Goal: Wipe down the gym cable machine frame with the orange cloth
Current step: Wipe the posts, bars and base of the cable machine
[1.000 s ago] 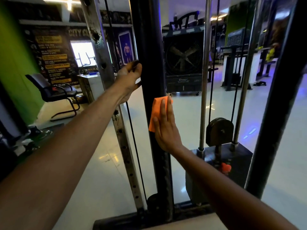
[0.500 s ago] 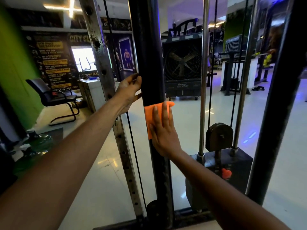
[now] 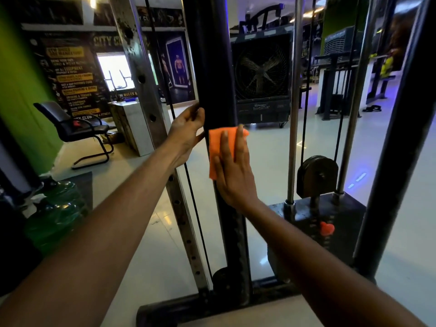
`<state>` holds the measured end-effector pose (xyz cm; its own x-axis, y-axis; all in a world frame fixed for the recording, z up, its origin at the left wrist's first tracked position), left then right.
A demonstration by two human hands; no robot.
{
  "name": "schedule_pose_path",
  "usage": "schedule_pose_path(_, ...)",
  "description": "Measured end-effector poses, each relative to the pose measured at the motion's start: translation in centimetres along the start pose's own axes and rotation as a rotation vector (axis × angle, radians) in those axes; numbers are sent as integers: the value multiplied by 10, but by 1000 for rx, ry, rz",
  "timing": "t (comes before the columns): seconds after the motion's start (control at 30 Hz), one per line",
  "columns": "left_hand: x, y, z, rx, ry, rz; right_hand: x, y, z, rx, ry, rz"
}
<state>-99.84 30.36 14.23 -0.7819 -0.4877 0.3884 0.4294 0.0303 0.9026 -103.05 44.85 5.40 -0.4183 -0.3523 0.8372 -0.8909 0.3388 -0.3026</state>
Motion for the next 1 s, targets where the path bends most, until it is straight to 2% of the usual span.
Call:
schedule_pose_path(0.13,-1,-2,-1,21,29,20,35,-4,-11,-44,75,-18)
schedule_pose_path(0.27,-4,-6,2,-26,52,22,-52,20,29,-64,-67,28)
schedule_pose_path(0.33,-5,-6,3,-25,50,35,-67,27,36,-42,-88,32)
schedule_pose_path(0.57,-10,-6,4,10,28,45,5,3,6,22,35,64)
schedule_pose_path(0.77,-7,-16,2,-35,46,58,-87,36,44,28,-112,83)
schedule_pose_path(1.0,-27,-59,-7,13,40,1,-37,26,30,38,48,111)
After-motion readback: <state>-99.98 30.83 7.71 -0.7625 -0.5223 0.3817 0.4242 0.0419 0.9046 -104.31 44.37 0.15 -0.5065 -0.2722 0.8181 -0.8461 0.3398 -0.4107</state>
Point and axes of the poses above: each hand's wrist, its own x-axis towards the middle knuckle, its own z-axis out of the palm, y = z × x, the point moved 10 cm from there along x, towards the middle knuckle, and after that the axes turned 14 degrees about -x, right-handed, at the moved point
